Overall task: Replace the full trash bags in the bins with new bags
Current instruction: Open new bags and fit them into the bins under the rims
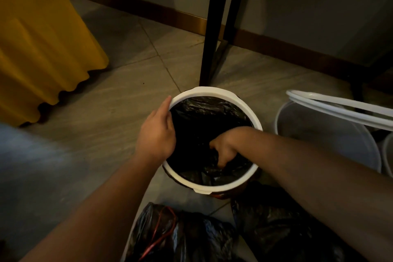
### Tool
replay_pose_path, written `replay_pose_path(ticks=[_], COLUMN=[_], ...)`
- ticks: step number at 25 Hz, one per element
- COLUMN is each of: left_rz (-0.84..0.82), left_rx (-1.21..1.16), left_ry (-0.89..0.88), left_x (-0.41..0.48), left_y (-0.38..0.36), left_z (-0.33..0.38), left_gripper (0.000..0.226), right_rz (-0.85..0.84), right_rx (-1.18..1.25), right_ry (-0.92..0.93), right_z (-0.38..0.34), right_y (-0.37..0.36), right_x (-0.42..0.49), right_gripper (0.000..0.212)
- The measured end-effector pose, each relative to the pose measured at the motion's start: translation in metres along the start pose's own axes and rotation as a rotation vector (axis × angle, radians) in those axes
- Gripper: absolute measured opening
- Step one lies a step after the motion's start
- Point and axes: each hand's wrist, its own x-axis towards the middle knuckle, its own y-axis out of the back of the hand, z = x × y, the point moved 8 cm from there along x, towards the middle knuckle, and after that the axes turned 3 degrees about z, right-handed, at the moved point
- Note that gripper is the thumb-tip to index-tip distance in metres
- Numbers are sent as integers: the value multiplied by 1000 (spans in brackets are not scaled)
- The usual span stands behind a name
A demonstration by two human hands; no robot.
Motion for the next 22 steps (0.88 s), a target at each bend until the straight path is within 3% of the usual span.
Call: replay_pose_path(ticks=[3,6,11,14,17,20,22], left_rz=[29,50,60,44,25,-43,-8], left_rx=[-55,-51,-32,-18,4,-39,20], left_ry=[44,43,38,41,62,121,141], left_x=[-2,-2,-3,-4,-5,-3,-5], left_y=[1,1,-1,0,-1,6,18], left_z=[-8,-7,-7,-7,-2,6,13], left_gripper=[50,51,52,52,52,48,50], right_rz=[-44,82,-22,1,218,584,738], right_rx=[-105,-2,-246,39,427,618,748], right_ry=[48,151,261,213,151,218,236], right_z=[-16,-41,-78,-76,-66,-52,-37], right_y=[-17,2,-28,-28,4,28,24], right_x=[10,8,15,1,-38,-102,-143], right_gripper=[66,62,54,52,41,27,24])
